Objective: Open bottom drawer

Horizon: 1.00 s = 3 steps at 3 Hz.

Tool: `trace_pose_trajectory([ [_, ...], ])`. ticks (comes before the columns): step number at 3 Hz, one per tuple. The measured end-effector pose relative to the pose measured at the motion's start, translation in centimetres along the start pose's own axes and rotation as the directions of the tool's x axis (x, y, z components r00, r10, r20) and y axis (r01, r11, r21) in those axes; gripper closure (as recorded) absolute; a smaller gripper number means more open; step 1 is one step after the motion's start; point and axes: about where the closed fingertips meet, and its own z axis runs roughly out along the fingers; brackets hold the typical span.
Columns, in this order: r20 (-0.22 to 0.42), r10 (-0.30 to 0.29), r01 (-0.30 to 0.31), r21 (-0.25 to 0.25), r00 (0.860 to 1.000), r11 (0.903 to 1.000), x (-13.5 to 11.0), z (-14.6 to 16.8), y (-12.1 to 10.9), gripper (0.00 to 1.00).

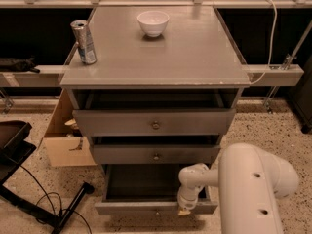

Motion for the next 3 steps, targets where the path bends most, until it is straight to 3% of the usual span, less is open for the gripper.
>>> trace_pose_trajectory([
  [3, -0.002, 0.003, -0.003, 0.003, 1.000, 1.0000, 0.1, -0.7, -1.7, 1.00],
])
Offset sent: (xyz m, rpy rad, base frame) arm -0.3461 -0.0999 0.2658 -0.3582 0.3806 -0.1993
